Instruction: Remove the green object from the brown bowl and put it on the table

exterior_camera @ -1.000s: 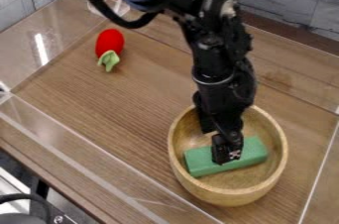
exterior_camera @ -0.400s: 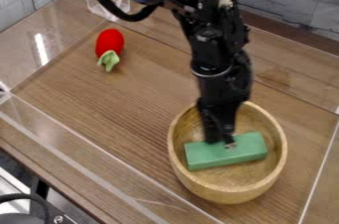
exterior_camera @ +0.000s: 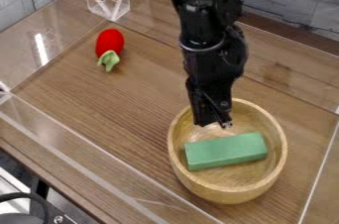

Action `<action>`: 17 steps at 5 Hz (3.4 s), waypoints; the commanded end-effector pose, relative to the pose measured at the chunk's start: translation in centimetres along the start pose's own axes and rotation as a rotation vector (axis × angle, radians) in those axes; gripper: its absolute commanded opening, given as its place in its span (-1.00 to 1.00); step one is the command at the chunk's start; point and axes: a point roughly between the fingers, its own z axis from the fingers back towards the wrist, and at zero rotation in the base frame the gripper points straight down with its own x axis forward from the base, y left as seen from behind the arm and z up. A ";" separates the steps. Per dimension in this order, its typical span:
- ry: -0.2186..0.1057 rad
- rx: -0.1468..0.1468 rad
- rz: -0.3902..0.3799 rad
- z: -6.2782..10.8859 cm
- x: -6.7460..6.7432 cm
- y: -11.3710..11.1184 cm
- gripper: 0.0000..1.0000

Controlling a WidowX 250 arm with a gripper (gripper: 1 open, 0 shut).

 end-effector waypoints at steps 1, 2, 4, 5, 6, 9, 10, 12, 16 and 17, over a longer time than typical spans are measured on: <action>-0.023 0.018 0.003 0.6 -0.1 0.0 -1.00; -0.019 0.011 -0.019 0.4 -0.3 0.2 -1.00; -0.008 0.001 -0.025 -0.2 -1.8 1.4 -1.00; 0.001 -0.003 -0.011 -0.7 -3.2 2.5 -1.00; 0.010 -0.009 -0.008 -1.0 -3.0 2.8 1.00; 0.016 -0.005 0.051 -0.1 -2.2 3.8 -1.00; 0.019 -0.003 0.077 0.0 -1.4 3.6 -1.00; 0.026 -0.003 0.128 0.6 -1.4 4.3 -1.00; 0.051 -0.066 -0.094 -3.0 -0.3 0.0 -1.00; 0.059 -0.079 -0.110 -4.0 0.7 -2.5 -1.00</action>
